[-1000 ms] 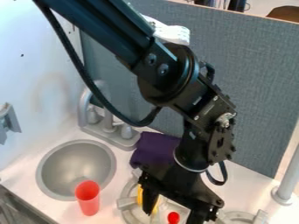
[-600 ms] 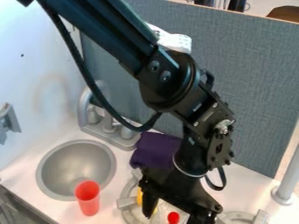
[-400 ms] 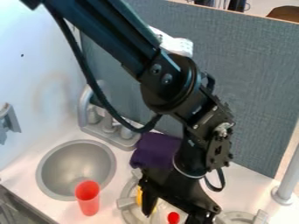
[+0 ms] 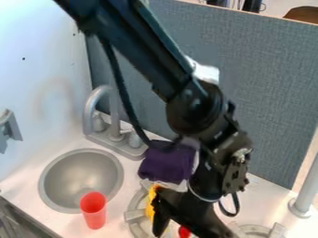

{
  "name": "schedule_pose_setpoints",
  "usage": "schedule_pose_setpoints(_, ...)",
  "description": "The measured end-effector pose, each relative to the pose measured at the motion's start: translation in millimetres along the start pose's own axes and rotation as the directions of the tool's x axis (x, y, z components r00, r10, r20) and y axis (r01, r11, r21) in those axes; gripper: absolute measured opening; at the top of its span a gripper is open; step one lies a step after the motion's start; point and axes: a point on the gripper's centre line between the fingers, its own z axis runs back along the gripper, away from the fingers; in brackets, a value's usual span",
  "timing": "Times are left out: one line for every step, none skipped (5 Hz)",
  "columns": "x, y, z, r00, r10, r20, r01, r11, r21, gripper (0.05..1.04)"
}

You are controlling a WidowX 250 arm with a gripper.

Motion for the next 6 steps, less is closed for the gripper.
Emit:
schedule_pose_setpoints(5, -6, -2, 1.0, -0.009, 0.03, 0.01, 0.999, -0.033, 1.004)
schedule_pose_setpoints(8, -7, -11, 1.0, -0.013, 0.014, 0.013, 1.0, -0.022, 1.004)
schedule_pose_setpoints(11, -7, -12, 1.0, -0.011, 0.017, 0.011, 1.0, -0.011, 0.951)
schedule_pose_setpoints(13, -5, -10, 1.0, -0.005, 0.014, 0.005, 1.0, 0.008, 0.67)
schedule_pose_setpoints(16, 3, -11, 1.0, 0.026, 0.009, -0.026, 1.0, 0.004, 0.389)
schedule_pose_setpoints(11, 4, -11, 1.0, 0.023, 0.0, -0.023, 1.0, 0.0, 0.343)
